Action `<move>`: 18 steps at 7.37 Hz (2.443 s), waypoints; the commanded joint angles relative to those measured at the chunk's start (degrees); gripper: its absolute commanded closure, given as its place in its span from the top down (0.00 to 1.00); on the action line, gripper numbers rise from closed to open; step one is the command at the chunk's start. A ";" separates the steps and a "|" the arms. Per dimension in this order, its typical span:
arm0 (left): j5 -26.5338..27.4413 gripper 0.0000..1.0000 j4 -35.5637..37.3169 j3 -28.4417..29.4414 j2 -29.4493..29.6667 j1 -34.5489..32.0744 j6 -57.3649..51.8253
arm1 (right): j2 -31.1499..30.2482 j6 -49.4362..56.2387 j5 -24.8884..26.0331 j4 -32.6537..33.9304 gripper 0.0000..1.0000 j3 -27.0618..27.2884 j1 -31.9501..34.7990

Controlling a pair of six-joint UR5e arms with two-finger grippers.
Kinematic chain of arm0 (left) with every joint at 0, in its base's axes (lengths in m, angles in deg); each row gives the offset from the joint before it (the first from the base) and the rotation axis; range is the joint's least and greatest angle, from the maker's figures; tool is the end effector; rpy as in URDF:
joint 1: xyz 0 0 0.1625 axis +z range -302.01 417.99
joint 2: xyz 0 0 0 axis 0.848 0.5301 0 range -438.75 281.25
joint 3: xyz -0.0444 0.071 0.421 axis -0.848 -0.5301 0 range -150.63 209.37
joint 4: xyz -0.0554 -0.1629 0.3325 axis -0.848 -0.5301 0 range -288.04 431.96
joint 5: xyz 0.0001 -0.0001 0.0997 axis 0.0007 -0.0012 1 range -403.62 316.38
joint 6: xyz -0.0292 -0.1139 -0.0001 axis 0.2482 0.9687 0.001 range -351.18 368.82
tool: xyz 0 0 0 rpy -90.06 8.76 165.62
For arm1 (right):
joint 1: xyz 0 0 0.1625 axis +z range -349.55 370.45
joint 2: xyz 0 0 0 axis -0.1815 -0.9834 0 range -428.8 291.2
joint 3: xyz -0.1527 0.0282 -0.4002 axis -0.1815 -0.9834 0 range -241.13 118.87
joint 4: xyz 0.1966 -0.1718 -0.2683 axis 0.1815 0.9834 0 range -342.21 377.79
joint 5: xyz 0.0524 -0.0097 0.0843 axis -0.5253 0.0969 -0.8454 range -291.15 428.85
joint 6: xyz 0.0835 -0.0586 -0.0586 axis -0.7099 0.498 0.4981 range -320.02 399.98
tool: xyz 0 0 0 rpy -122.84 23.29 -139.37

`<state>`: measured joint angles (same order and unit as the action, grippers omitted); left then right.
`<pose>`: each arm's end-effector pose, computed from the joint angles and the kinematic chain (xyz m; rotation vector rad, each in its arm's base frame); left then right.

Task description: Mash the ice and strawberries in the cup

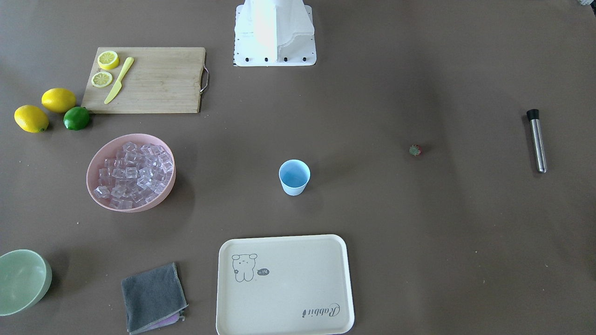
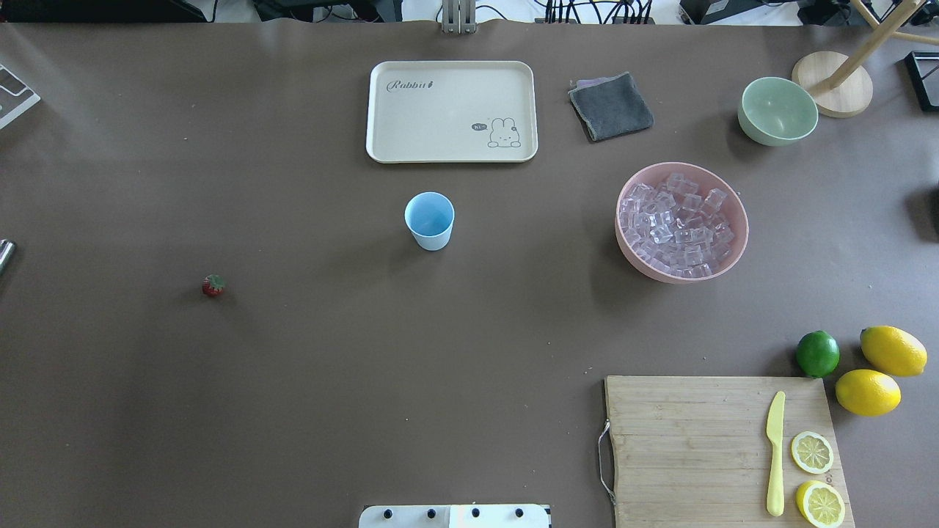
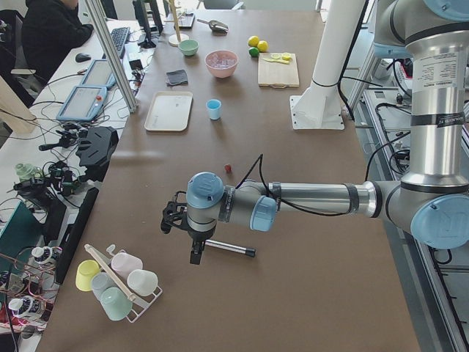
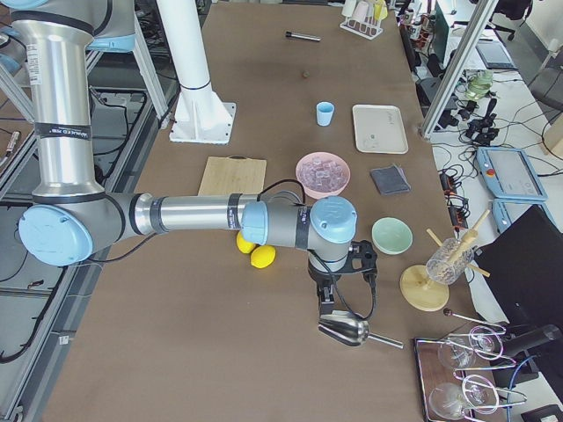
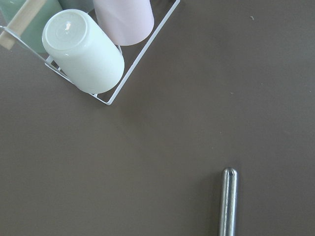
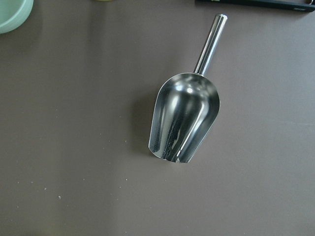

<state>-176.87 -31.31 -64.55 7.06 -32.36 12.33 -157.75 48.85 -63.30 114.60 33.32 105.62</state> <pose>-0.0554 -0.4346 0.6533 0.1951 0.7570 0.0216 0.0950 -0.4470 0.6477 0.0682 -0.7327 -0.0534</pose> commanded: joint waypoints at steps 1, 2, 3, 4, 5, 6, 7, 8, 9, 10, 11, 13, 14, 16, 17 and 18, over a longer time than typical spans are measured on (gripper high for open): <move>0.09 0.99 -0.18 -0.12 -0.11 -0.09 0.00 | 0.01 0.00 -0.05 -0.05 1.00 0.11 -0.33; -0.08 0.99 -0.09 -0.29 -0.12 -0.09 0.00 | 0.01 0.00 0.04 -0.05 1.00 0.11 -0.33; -0.26 0.99 -0.18 -0.47 -0.12 -0.09 -0.09 | 0.01 0.00 -0.04 -0.05 1.00 0.20 -0.42; 0.09 0.99 -0.70 -0.56 -0.29 -0.09 -1.39 | 0.01 0.00 0.13 -0.05 1.00 0.46 -0.42; 0.01 0.99 -0.62 -0.30 -0.81 -0.09 -1.49 | 0.10 0.00 -0.04 -0.05 1.00 0.64 -0.42; -0.17 0.99 -0.18 -0.12 -0.38 -0.09 -1.41 | 0.18 -0.09 0.04 0.04 1.00 1.69 -1.81; -0.17 0.99 -0.18 -0.21 -0.29 -0.09 -1.32 | 2.10 -0.09 0.22 0.13 1.00 1.87 -3.39; -0.26 0.99 -0.44 -0.29 -0.55 -0.09 -1.41 | 4.12 -0.09 -0.04 0.04 1.00 2.05 -5.24; -0.17 0.99 -0.79 -0.38 -0.90 -0.35 -1.49 | 7.01 -1.48 0.22 0.22 1.00 2.48 -7.95; -0.26 0.99 -0.88 -0.56 -1.08 -0.61 -1.84 | 7.30 -9.24 1.26 -0.39 1.00 5.10 -12.33; -0.26 0.99 -1.32 -0.56 -1.17 -0.70 -1.93 | 7.30 -15.93 3.88 -0.40 1.00 10.08 -16.20; -0.26 0.99 -1.32 -0.38 -1.26 -0.70 -2.02 | 8.61 -20.53 3.82 -0.57 1.00 13.82 -22.02; -0.34 0.99 -1.32 -0.82 -1.95 -0.79 -2.02 | 11.23 -24.48 4.17 -3.01 1.00 13.48 -27.26; -0.35 0.99 -1.32 -0.91 -1.96 -0.79 -2.02 | 12.84 -29.17 5.66 -7.84 0.99 11.99 -33.70; -0.26 0.99 -1.32 -0.82 -1.87 -0.79 -2.02 | 12.84 -29.35 5.75 -11.09 0.99 10.85 -34.69; -0.26 0.99 -1.32 -0.82 -1.87 -0.79 -2.02 | 13.54 -35.53 6.45 -13.90 0.98 9.97 -36.53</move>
<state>-177.16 -32.63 -65.41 5.16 -33.15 10.32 -144.87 18.37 -57.51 104.39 44.46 71.43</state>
